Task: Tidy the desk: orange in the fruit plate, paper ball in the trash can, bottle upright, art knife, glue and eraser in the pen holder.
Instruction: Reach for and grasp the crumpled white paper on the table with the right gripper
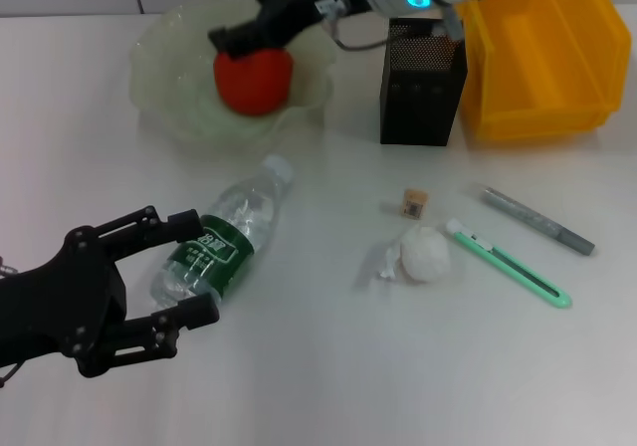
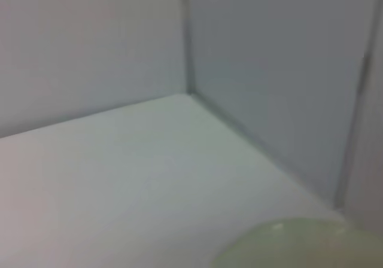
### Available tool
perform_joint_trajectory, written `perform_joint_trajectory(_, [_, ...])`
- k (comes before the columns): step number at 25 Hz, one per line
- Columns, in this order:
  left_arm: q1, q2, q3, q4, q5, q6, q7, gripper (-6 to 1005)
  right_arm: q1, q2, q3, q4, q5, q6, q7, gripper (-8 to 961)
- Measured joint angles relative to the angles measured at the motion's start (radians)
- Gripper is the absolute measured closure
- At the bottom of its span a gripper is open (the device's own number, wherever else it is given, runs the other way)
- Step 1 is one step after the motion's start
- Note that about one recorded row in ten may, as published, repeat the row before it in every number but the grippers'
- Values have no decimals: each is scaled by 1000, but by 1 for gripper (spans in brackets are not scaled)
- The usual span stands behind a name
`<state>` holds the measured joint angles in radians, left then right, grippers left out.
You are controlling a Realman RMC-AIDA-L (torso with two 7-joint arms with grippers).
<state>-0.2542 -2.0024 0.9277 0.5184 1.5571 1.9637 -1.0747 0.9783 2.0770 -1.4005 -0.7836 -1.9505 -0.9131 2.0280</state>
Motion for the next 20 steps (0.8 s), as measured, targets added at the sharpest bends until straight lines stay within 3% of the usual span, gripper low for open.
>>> perform_joint_trajectory(1, [1, 0, 0, 0, 0, 2, 0, 202, -33, -14, 18, -115, -74, -151, 66, 111])
perform_joint_trajectory(2, [2, 0, 1, 0, 0, 5, 0, 202, -33, -14, 18, -115, -74, -151, 66, 112])
perform_joint_trajectory(3, [3, 0, 2, 0, 0, 6, 0, 202, -50, -21, 29, -187, -134, -246, 111, 114])
perform_joint_trajectory(4, [4, 1, 3, 0, 0, 7, 0, 202, -77, -28, 47, -326, -269, -435, 196, 115])
perform_joint_trajectory(5, [4, 1, 3, 0, 0, 7, 0, 202, -77, -28, 47, -326, -269, -435, 196, 116])
perform_joint_trajectory(6, [6, 2, 3, 0, 0, 7, 0, 202, -102, -21, 56, -469, -402, -629, 255, 117])
perform_joint_trajectory(7, [7, 3, 3, 0, 0, 7, 0, 202, -102, -21, 56, -469, -402, -629, 255, 119])
perform_joint_trajectory(9, [9, 3, 3, 0, 0, 3, 0, 201, -140, 3, 45, -600, -548, -819, 298, 121])
perform_joint_trajectory(13, [9, 3, -1, 0, 0, 3, -1, 201, -175, 9, -15, -610, -592, -872, 337, 126])
perform_joint_trajectory(20, [0, 3, 1, 0, 0, 0, -1, 202, -209, 12, -107, -506, -600, -777, 369, 135])
